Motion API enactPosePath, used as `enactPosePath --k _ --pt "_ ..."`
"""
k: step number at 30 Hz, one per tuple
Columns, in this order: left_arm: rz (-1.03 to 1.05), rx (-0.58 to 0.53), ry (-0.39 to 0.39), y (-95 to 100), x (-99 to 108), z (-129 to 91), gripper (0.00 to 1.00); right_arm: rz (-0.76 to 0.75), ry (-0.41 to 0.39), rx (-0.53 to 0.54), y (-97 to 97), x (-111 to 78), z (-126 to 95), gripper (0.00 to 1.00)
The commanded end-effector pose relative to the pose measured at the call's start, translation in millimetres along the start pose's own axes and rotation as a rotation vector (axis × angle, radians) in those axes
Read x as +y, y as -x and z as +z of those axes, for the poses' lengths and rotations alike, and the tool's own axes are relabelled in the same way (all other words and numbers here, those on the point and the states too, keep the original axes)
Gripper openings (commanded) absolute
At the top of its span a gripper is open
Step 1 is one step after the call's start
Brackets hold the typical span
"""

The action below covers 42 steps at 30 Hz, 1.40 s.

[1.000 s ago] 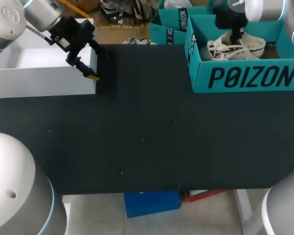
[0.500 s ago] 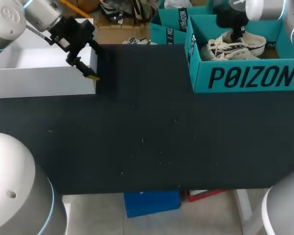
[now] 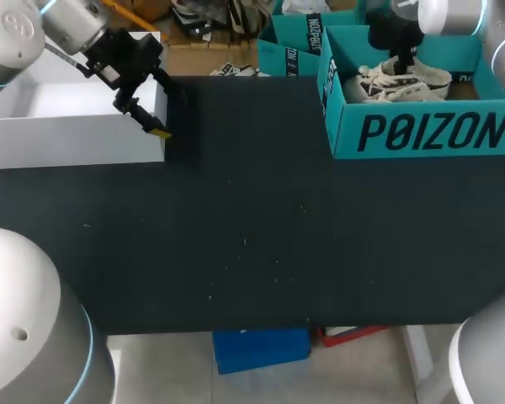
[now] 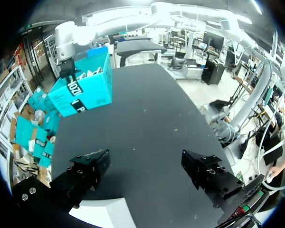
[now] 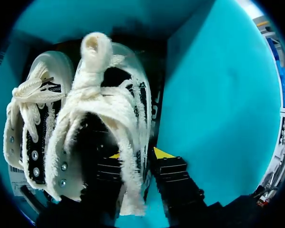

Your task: Take the shoe out of the shoebox, open the shoe tongue, remove and reinsert the insole, then place the shoe into the shoebox

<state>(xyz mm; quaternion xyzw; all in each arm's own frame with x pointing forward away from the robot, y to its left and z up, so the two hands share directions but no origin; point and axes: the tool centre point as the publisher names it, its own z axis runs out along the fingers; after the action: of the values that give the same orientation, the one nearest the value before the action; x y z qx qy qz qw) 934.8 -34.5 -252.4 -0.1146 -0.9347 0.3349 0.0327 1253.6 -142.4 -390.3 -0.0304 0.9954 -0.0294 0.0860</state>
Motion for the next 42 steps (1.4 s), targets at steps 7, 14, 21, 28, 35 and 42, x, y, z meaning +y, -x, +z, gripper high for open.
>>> enactPosePath --k 7,14,21,28,35,42 --pt "0.000 0.000 0.004 -0.7 -0.4 -0.2 1.00 0.015 -0.023 0.023 -2.6 -4.4 -37.4 1.00" --pt "0.000 0.000 0.004 -0.7 -0.4 -0.2 1.00 0.039 -0.058 0.009 -7.9 -8.8 -81.5 1.00" --pt "0.000 0.000 0.004 -0.7 -0.4 -0.2 1.00 0.055 -0.099 -0.013 -11.6 -8.5 -123.1 0.04" --pt "0.000 0.000 0.004 -0.7 -0.4 -0.2 1.00 0.063 -0.135 -0.034 -17.6 2.1 -169.8 0.00" --pt "0.000 0.000 0.004 -0.7 -0.4 -0.2 1.00 0.031 -0.151 -0.056 -36.1 34.8 -234.1 0.00" --pt "0.000 0.000 0.004 -0.7 -0.4 -0.2 1.00 0.054 -0.077 -0.125 -63.3 82.1 -282.6 0.00"
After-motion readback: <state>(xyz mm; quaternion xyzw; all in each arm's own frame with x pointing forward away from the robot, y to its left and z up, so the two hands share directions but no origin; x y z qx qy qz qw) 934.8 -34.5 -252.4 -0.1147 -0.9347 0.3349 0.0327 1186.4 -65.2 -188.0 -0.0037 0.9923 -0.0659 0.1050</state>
